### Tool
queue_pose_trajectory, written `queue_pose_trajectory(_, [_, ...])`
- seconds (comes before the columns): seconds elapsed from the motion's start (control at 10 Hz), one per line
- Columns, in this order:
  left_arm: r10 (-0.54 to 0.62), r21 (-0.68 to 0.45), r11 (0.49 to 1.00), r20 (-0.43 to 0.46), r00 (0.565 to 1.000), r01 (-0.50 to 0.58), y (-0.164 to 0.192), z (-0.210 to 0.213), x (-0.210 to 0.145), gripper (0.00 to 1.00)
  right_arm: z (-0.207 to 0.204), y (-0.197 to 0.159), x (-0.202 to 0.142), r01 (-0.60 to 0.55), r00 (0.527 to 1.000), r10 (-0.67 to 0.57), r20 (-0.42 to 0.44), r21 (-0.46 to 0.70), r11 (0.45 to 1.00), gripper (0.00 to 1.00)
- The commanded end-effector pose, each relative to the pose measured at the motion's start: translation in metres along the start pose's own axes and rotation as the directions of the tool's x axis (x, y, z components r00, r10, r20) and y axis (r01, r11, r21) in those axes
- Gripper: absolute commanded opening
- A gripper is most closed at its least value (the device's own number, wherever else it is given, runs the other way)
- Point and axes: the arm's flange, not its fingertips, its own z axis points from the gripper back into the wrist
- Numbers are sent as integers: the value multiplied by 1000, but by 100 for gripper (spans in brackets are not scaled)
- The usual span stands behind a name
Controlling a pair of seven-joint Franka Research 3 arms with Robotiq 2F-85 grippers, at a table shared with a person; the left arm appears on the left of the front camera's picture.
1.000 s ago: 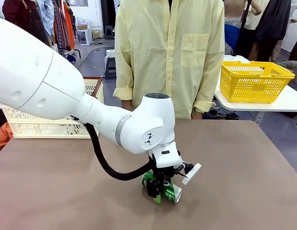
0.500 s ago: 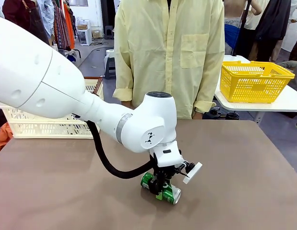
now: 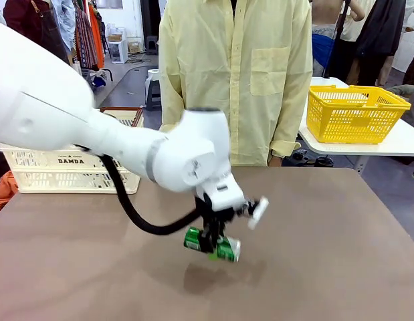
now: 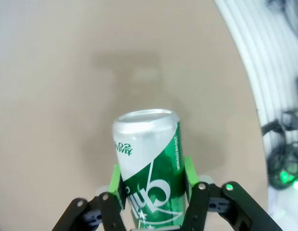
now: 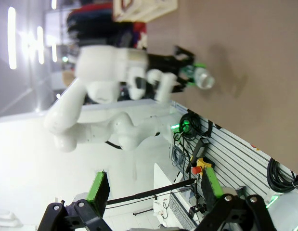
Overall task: Place the drinks into the Shopping basket.
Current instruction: Pick up one drink and place it into the Shopping basket.
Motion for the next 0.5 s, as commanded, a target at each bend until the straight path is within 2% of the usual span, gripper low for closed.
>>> queue_pose_trajectory(0.0, [348,120,930,14,937,-347,-38,89,-53,0,2,0,-2,-21,1000,21,-11,-13,1000,100])
queue_pose_trajectory(0.1, [519,164,841,26,854,-516,-50,120,-83,0,2,0,-2,-21,1000,21,-11,-13,1000,100])
queue_pose_trajectory(0.2, [711,192,682,56,701,-706,-64,154,-125,0,2,0,-2,-21,1000,21,-11,-13,1000,100])
queue_pose_trajectory(0.3, [859,217,466,120,497,-858,-74,189,-164,0,2,0,-2,-21,1000,21,-11,-13,1000,100])
queue_pose_trajectory(0.4, [928,188,267,214,305,-945,-76,224,-210,0,2,0,-2,-21,1000,21,-11,-13,1000,100])
